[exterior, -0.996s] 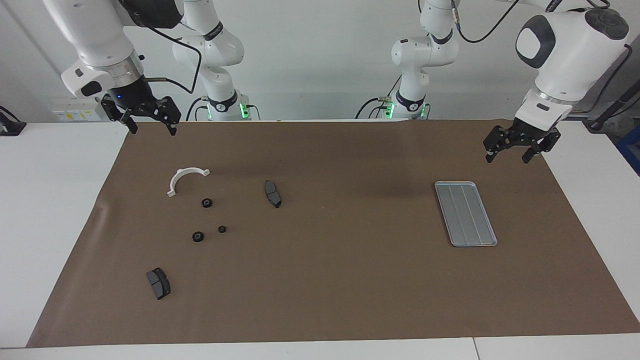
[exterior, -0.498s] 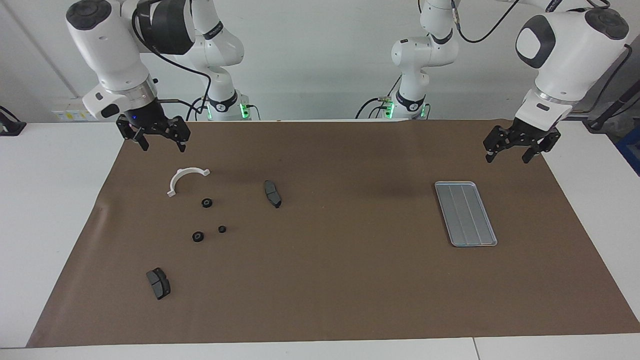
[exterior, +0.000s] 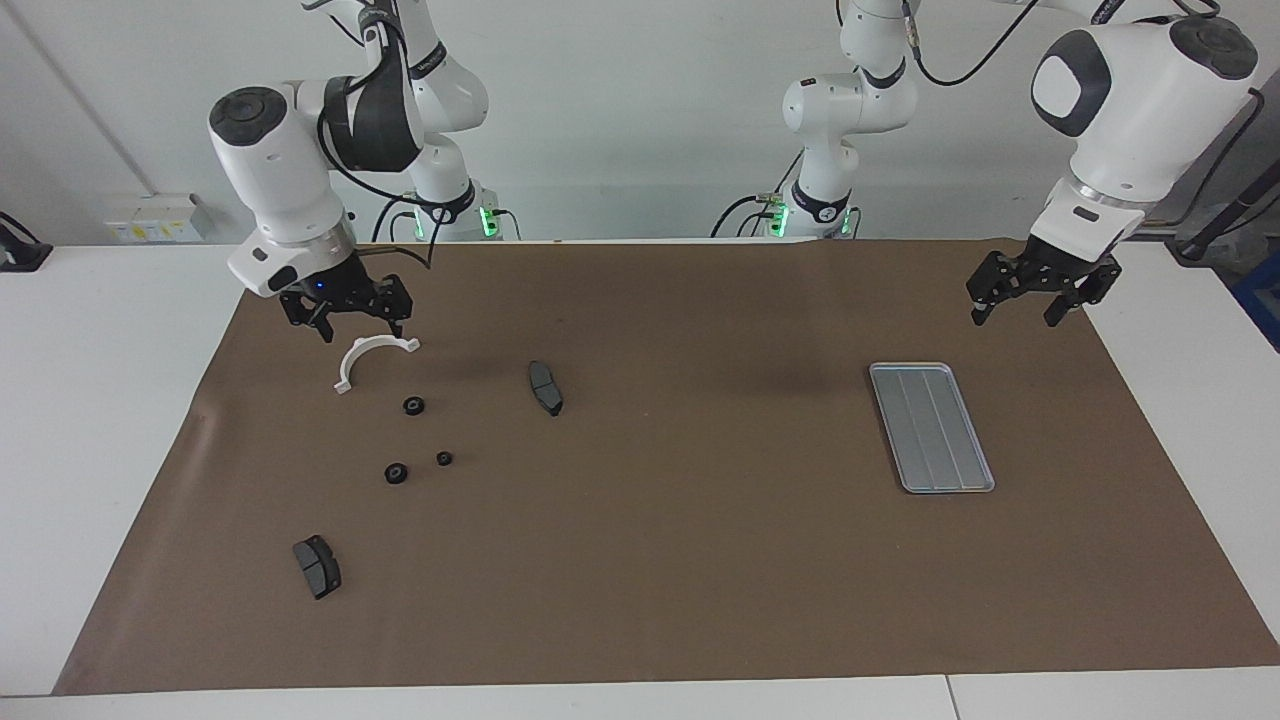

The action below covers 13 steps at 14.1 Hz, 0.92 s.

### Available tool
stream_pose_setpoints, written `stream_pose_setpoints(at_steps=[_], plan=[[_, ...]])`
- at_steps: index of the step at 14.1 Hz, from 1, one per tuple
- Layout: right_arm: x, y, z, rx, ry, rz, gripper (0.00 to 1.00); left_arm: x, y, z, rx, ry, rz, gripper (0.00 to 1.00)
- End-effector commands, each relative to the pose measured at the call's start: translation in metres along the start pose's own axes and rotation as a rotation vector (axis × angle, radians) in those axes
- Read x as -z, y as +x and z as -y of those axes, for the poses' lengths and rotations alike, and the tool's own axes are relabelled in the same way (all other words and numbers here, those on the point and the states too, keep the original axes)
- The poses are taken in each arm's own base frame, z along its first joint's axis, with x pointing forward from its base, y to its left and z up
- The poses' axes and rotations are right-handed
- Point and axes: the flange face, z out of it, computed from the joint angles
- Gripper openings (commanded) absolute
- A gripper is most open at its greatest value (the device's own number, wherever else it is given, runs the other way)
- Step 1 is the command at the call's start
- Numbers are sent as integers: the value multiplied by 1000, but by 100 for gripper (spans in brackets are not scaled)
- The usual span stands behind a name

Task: Pick bearing gear from pile to tray
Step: 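Reach the right gripper down and grasp a black bearing gear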

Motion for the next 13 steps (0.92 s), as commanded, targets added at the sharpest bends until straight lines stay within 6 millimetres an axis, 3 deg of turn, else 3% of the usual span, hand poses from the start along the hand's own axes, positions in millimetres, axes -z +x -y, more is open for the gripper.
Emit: stream_pose_setpoints(at_steps=[1, 7, 13], plan=[[-35, 4, 0, 29, 13, 2, 100, 2, -8, 0, 1, -6, -3, 100], [-107, 12, 20, 71, 13, -11, 100, 2, -8, 1, 3, -6, -3, 100], [-145, 0, 19, 79, 12, -23, 100, 2, -8, 0, 1, -6, -3, 100]])
